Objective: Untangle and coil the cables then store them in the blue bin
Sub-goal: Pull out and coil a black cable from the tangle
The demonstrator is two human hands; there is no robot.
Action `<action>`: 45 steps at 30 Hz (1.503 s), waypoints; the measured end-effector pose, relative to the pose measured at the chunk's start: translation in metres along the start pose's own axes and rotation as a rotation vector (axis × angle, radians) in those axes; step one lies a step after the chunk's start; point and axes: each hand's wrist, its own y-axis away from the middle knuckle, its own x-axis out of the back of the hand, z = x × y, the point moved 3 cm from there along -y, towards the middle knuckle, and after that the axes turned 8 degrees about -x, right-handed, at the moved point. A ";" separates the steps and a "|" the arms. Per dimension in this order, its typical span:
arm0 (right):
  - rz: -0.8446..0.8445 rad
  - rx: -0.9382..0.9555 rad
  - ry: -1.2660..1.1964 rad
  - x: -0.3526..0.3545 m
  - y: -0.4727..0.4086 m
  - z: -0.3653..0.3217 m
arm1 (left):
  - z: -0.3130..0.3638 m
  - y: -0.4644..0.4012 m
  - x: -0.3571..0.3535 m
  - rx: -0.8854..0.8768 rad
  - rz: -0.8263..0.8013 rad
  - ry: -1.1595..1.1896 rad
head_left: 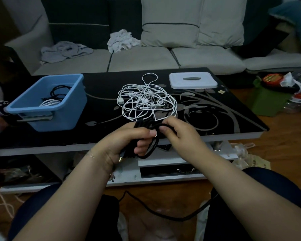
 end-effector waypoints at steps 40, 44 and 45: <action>0.182 -0.267 -0.706 -0.002 -0.016 -0.003 | 0.017 -0.007 -0.028 -0.056 0.042 0.575; 0.048 -0.380 -0.663 -0.011 -0.015 -0.005 | 0.015 -0.010 -0.030 -0.141 0.093 0.590; -0.026 -0.401 -0.665 -0.016 -0.014 -0.007 | 0.017 -0.010 -0.027 -0.198 0.099 0.593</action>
